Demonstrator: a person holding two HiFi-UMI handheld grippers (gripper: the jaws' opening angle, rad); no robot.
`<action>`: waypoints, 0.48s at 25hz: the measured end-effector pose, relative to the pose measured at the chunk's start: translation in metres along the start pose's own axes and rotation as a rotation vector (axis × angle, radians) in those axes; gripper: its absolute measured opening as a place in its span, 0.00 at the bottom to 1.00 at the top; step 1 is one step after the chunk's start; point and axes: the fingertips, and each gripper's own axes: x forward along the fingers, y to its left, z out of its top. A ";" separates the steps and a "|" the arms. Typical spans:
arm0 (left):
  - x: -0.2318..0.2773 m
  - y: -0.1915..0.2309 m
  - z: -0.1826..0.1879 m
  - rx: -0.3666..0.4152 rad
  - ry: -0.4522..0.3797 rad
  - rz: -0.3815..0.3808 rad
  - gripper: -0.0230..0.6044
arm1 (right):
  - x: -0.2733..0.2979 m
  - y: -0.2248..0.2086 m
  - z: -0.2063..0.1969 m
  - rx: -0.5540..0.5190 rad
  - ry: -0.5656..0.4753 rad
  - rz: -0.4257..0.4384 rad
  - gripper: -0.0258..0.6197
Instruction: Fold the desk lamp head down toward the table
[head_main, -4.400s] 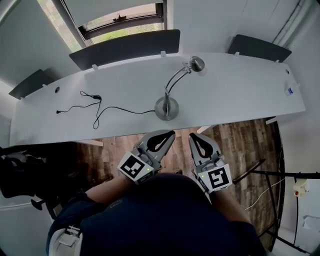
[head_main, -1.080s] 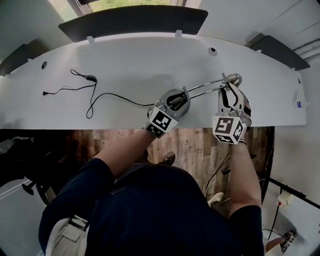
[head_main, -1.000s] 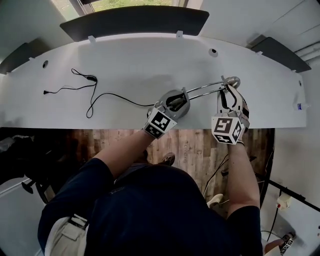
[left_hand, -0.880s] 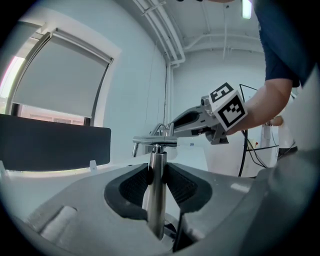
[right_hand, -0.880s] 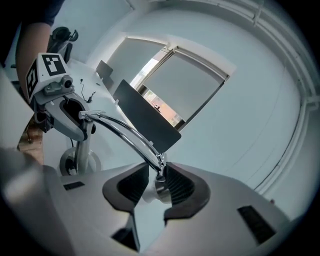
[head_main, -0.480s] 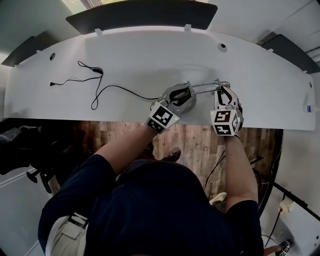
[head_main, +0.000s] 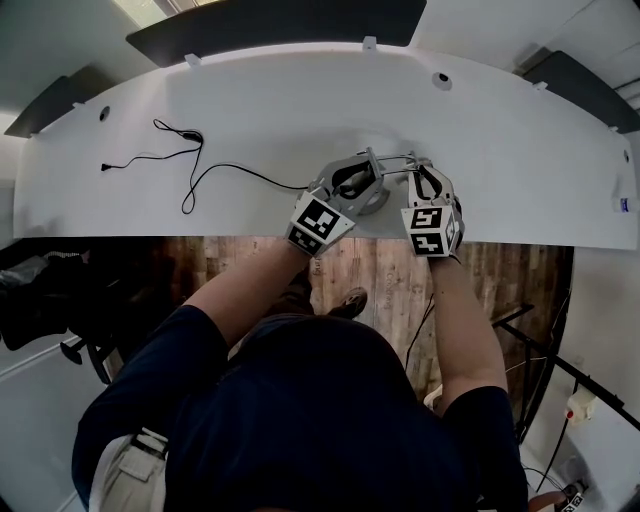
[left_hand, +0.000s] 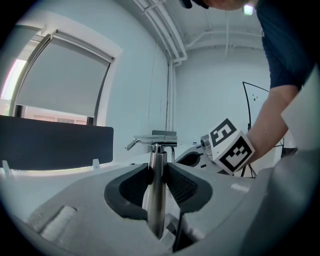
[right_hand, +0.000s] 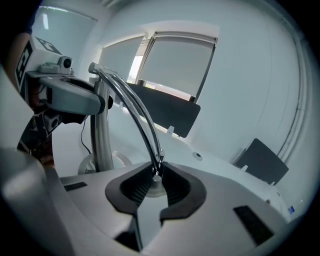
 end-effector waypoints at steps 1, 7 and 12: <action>0.000 0.000 0.000 0.003 0.003 0.001 0.22 | 0.002 0.000 -0.002 0.003 -0.001 0.000 0.14; 0.002 -0.001 -0.001 0.003 0.018 0.015 0.22 | 0.007 0.008 -0.010 0.024 0.016 0.000 0.14; 0.001 -0.001 0.000 -0.002 0.027 0.030 0.22 | 0.009 0.010 -0.011 -0.017 0.033 -0.001 0.14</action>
